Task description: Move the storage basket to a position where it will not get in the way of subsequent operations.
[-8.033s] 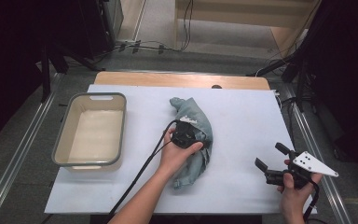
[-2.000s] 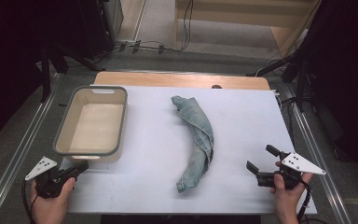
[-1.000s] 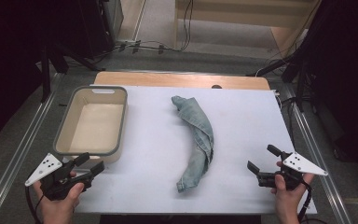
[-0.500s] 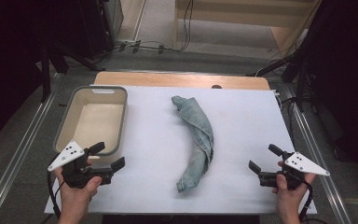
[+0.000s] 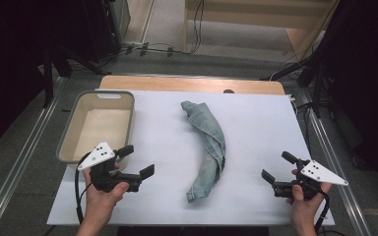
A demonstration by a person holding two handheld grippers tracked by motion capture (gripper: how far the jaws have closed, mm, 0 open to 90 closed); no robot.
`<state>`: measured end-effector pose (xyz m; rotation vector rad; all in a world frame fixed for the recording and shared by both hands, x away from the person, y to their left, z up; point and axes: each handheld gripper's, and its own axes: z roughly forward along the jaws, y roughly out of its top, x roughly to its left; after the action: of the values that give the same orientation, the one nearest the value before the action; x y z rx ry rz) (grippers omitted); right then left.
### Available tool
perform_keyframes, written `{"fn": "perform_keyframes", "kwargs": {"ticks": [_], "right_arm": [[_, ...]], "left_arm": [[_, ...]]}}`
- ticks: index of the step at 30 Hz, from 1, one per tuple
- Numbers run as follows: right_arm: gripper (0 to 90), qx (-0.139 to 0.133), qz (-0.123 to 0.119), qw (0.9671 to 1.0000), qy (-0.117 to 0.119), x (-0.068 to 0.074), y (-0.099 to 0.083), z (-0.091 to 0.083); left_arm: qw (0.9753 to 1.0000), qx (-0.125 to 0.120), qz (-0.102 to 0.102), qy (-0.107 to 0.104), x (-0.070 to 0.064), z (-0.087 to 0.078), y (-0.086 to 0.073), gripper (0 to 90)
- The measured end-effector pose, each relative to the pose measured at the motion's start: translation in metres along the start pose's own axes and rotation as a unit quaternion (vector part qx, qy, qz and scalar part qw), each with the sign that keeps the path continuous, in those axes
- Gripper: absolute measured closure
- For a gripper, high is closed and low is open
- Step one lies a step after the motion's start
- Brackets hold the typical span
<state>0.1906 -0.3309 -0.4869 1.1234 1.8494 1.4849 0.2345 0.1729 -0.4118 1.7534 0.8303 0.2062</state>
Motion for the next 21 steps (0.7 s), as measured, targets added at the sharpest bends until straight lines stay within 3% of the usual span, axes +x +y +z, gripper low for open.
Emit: {"fn": "perform_keyframes", "kwargs": {"ticks": [11, 21], "right_arm": [[0.0, -0.004, 0.005, 0.9999, 0.012, -0.002, -0.002, 0.003], [0.0, -0.006, 0.016, 0.9998, 0.015, -0.003, -0.003, 0.003]], "left_arm": [[0.9988, 0.023, 0.01, -0.043, -0.02, 0.044, 0.005, 0.0], [0.995, 0.057, 0.02, -0.08, -0.039, 0.084, 0.002, 0.0]]}}
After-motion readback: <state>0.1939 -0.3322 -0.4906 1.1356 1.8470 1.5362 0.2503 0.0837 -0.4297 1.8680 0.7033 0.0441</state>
